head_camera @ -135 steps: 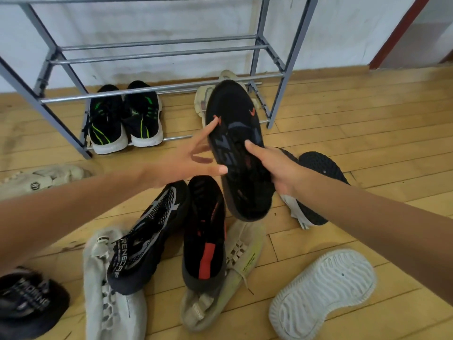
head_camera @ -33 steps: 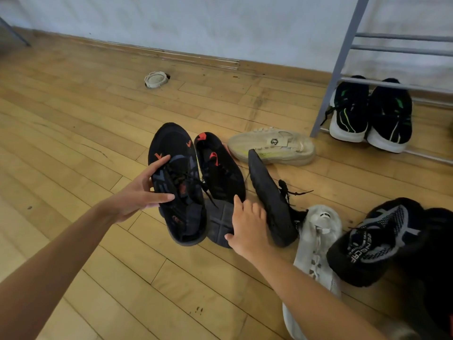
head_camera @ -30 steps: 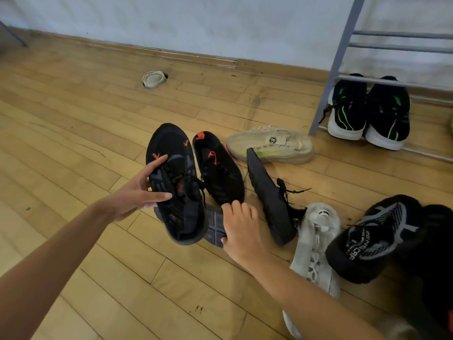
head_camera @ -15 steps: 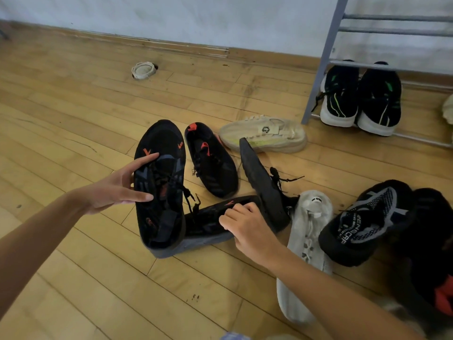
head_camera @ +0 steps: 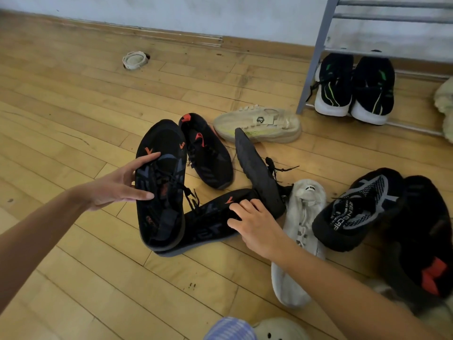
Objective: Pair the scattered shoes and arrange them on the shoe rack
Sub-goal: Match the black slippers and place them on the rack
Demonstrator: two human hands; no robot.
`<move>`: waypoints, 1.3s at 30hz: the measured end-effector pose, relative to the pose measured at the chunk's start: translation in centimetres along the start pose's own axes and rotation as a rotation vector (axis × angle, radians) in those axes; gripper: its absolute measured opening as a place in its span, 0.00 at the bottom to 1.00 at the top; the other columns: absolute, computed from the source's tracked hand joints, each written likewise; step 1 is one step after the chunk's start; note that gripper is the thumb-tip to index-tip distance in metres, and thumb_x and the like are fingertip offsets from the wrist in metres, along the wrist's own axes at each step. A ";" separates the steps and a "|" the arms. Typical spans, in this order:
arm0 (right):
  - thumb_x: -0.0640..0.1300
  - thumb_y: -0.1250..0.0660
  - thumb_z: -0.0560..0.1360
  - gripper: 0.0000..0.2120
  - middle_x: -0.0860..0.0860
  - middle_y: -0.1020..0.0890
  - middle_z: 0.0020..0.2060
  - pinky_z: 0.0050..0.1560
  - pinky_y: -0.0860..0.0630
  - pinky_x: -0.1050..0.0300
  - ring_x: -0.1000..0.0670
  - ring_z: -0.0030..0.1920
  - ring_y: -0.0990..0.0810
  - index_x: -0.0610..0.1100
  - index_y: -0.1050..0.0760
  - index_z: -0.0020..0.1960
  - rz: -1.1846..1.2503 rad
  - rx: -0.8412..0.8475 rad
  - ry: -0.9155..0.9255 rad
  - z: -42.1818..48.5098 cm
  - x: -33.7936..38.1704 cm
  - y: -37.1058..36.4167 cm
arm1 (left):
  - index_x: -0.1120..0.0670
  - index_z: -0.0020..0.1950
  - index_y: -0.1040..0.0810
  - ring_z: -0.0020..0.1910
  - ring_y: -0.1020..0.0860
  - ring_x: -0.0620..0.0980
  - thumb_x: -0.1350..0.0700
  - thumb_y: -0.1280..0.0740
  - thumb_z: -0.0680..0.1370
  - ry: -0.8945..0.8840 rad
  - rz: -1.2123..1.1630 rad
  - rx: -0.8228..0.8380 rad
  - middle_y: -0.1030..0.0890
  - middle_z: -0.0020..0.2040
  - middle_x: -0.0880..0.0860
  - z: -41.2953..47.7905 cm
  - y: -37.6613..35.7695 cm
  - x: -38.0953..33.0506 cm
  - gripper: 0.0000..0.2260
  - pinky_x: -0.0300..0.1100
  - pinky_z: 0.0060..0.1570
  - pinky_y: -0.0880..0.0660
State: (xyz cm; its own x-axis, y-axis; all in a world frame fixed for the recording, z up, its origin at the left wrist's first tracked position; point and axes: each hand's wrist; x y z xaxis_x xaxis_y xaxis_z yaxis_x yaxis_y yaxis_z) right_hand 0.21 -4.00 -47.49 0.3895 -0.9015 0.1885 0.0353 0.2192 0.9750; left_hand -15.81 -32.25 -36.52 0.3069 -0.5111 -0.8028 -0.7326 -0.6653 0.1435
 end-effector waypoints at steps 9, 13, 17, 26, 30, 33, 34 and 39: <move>0.44 0.34 0.72 0.14 0.54 0.28 0.48 0.34 0.37 0.68 0.55 0.40 0.28 0.48 0.28 0.57 0.578 0.078 -0.591 -2.0 4.0 0.8 | 0.30 0.69 0.37 0.65 0.28 0.46 0.53 0.21 0.58 0.014 0.096 -0.012 0.33 0.70 0.43 0.8 -0.3 0.4 0.45 0.43 0.49 0.20; 0.45 0.32 0.71 0.23 0.50 0.22 0.51 0.42 0.30 0.61 0.52 0.48 0.23 0.48 0.32 0.65 0.816 0.135 -0.829 -0.6 6.3 1.3 | 0.31 0.70 0.38 0.66 0.29 0.47 0.52 0.21 0.58 0.015 0.125 -0.008 0.33 0.69 0.43 1.5 -0.5 0.4 0.46 0.46 0.53 0.22; 0.48 0.29 0.68 0.30 0.47 0.24 0.56 0.48 0.23 0.52 0.47 0.52 0.23 0.50 0.37 0.67 1.073 0.132 -1.081 1.4 7.8 1.7 | 0.30 0.69 0.38 0.66 0.30 0.45 0.51 0.21 0.57 0.036 0.158 0.004 0.34 0.69 0.41 2.0 -0.7 0.5 0.46 0.45 0.52 0.22; 0.35 0.29 0.70 0.44 0.45 0.43 0.69 0.30 0.34 0.68 0.51 0.45 0.29 0.59 0.48 0.74 1.713 0.003 -1.466 3.5 10.2 3.5 | 0.30 0.69 0.37 0.65 0.30 0.45 0.52 0.21 0.57 0.082 0.173 0.010 0.34 0.67 0.40 2.1 -1.4 0.5 0.45 0.45 0.51 0.23; 0.34 0.29 0.70 0.43 0.45 0.43 0.69 0.33 0.32 0.66 0.50 0.48 0.30 0.60 0.47 0.74 1.876 -0.138 -1.583 3.8 10.2 4.0 | 0.30 0.69 0.37 0.65 0.30 0.46 0.53 0.21 0.57 0.101 0.182 0.005 0.34 0.68 0.41 2.0 -1.6 0.6 0.46 0.46 0.51 0.23; 0.33 0.29 0.70 0.41 0.46 0.42 0.68 0.35 0.29 0.67 0.50 0.48 0.29 0.59 0.44 0.73 1.899 -0.221 -1.600 4.1 10.3 4.4 | 0.32 0.69 0.36 0.67 0.29 0.50 0.62 0.21 0.63 0.095 0.163 -0.035 0.32 0.70 0.46 1.9 -1.7 0.5 0.44 0.49 0.55 0.25; 0.34 0.30 0.70 0.40 0.46 0.42 0.68 0.39 0.28 0.64 0.50 0.48 0.29 0.59 0.43 0.73 1.890 -0.228 -1.604 4.3 10.4 4.4 | 0.32 0.69 0.35 0.67 0.29 0.51 0.65 0.22 0.65 0.101 0.157 -0.043 0.32 0.71 0.46 1.8 -1.8 0.4 0.43 0.49 0.56 0.26; 0.31 0.32 0.71 0.39 0.48 0.43 0.66 0.46 0.27 0.61 0.49 0.49 0.29 0.59 0.41 0.72 1.868 -0.239 -1.588 4.4 10.5 4.2 | 0.30 0.67 0.34 0.65 0.28 0.48 0.54 0.17 0.57 0.118 0.155 -0.035 0.32 0.70 0.45 1.2 -2.1 0.1 0.45 0.50 0.57 0.29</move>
State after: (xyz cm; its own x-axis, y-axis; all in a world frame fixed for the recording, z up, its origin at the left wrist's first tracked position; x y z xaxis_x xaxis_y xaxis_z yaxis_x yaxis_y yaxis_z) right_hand 0.43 -14.22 -40.94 -0.5278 0.7136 0.4606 0.7128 0.6670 -0.2167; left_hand -14.96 -30.20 -37.63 0.2631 -0.6679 -0.6962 -0.7555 -0.5914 0.2819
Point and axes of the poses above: each hand's wrist, its own z-axis towards the middle knuckle, its own y-axis out of the back of the hand, x = y × z
